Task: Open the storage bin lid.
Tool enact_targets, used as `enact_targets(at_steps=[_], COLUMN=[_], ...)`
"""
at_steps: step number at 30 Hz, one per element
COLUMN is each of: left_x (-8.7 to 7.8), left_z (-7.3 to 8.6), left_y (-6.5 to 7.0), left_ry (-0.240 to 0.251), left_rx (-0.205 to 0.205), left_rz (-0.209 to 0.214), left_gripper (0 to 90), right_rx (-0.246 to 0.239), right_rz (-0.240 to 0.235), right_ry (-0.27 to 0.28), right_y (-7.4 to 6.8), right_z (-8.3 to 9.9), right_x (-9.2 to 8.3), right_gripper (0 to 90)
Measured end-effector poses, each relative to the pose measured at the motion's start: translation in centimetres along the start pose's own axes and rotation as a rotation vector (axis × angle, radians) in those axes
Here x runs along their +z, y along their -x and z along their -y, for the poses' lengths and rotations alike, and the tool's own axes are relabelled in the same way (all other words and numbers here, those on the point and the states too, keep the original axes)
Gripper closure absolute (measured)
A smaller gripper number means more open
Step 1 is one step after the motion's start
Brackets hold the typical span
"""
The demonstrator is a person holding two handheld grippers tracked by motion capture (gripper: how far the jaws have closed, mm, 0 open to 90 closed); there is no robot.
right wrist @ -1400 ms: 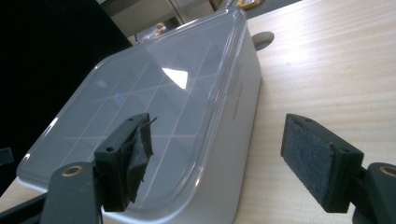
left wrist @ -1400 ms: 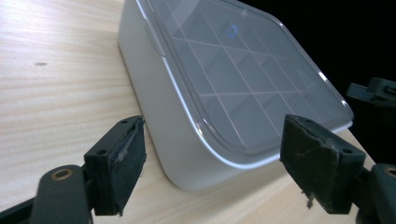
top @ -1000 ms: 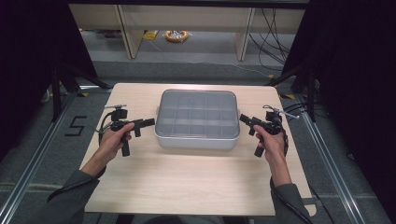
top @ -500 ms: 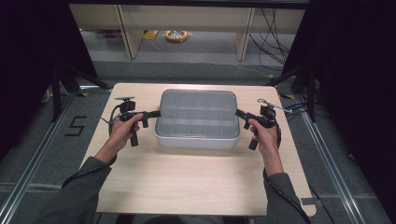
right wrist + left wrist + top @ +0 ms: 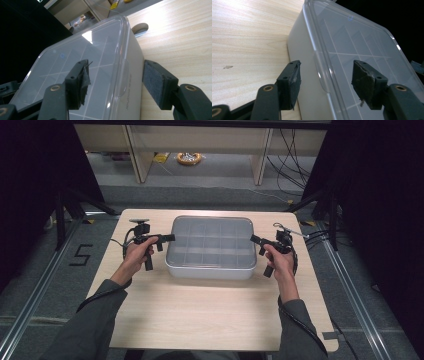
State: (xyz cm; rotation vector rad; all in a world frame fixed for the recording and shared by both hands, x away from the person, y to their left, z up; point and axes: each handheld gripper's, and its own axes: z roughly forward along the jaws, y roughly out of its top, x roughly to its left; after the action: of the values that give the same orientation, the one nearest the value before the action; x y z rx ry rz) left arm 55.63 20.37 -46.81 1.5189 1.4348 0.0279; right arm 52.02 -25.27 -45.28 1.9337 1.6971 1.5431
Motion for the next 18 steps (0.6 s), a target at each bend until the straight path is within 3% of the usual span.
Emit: enact_targets(at_steps=[1,2,4,6,9,11,12,18], left_x=[0.1,0.2,0.4,0.6,0.8,1.0,1.0,0.8], left_z=[0.0,0.0,0.0,0.0,-0.1,-0.1,-0.1,-0.2], left_y=[0.0,0.0,0.1,0.2,0.5,0.6,0.7,0.9], left_ry=[0.0,-0.001,-0.003,-0.007,-0.011,-0.012,-0.014,-0.003], left_rx=[-0.022,-0.027,-0.017,-0.017,-0.013,0.01,0.021,0.021], left_rz=[0.007,0.013,0.015,0.017,0.026,0.011,0.006,-0.011], left_gripper=[42.6,43.3,45.1,46.4,48.6,50.0,51.3,55.8], right_rx=[0.005,-0.027,0.028,-0.004,0.005,0.059,0.036,0.076], right_rz=[-0.007,-0.01,-0.003,0.003,-0.009,-0.027,-0.024,0.006], right_ry=[0.005,0.004,-0.009,0.003,-0.009,-0.008,-0.014,-0.008], right_y=[0.0,0.3,-0.1,0.1,0.1,-0.3,-0.3,-0.9], right_z=[0.0,0.0,0.0,0.0,0.1,0.3,0.3,0.7], right_x=[0.1,0.2,0.3,0.7,0.9,1.0,1.1,1.6], right_gripper=[40.1,40.3,41.2,41.6,42.4,43.7,44.0,46.7])
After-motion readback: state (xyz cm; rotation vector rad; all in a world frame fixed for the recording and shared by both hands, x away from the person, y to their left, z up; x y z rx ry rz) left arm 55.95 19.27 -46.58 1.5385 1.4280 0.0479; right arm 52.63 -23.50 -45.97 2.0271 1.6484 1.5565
